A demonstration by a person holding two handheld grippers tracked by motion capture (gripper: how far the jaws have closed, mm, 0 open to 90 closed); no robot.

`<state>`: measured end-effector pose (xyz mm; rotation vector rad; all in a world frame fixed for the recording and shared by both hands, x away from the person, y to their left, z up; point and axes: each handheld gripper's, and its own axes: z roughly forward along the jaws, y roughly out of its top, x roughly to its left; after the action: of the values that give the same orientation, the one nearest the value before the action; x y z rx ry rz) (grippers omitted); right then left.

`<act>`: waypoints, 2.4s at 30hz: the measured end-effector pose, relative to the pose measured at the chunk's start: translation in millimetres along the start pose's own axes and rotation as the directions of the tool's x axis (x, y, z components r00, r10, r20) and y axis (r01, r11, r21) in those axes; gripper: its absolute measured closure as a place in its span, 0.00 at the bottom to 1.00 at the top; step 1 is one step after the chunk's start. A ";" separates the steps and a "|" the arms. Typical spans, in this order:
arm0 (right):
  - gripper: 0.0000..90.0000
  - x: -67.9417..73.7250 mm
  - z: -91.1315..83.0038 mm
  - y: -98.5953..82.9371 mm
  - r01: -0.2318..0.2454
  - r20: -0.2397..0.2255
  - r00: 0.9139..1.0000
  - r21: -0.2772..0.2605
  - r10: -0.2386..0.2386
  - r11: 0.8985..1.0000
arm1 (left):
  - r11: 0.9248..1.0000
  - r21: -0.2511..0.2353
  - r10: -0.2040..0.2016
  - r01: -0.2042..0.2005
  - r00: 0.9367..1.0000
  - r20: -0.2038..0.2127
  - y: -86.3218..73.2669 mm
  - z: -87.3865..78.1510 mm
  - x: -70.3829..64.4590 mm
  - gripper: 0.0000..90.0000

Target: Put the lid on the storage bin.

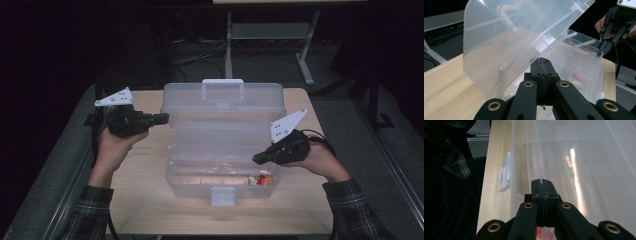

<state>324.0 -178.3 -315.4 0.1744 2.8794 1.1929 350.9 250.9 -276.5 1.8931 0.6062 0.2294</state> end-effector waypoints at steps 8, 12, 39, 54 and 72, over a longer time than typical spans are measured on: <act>0.89 1.3 -11.1 -1.3 -0.032 0.023 0.999 -0.076 0.034 0.997 | 1.000 -0.008 0.006 -0.006 1.000 0.001 -1.9 -2.7 -2.5 1.00; 0.87 1.0 -19.5 -4.2 -0.057 0.044 0.997 -0.110 0.062 0.992 | 1.000 -0.011 0.004 -0.004 1.000 0.001 -3.9 -3.5 -3.6 1.00; 1.00 -7.4 -65.0 -39.9 -0.193 0.185 0.949 -0.297 0.255 0.935 | 0.999 0.002 0.041 -0.041 0.999 0.014 -11.6 -4.7 -21.7 1.00; 1.00 -5.1 -58.2 -54.1 -0.216 0.178 0.941 -0.334 0.286 0.918 | 1.000 -0.002 0.008 -0.008 0.999 0.045 -39.5 -4.8 -27.1 1.00; 1.00 10.6 -51.8 -73.0 -0.228 0.171 0.938 -0.351 0.302 0.908 | 1.000 0.005 -0.001 0.001 0.999 0.051 -63.3 -7.7 -37.4 1.00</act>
<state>303.3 -264.7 -330.0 0.6649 2.4773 1.5603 296.7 256.2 -326.4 1.8979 0.5742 0.1785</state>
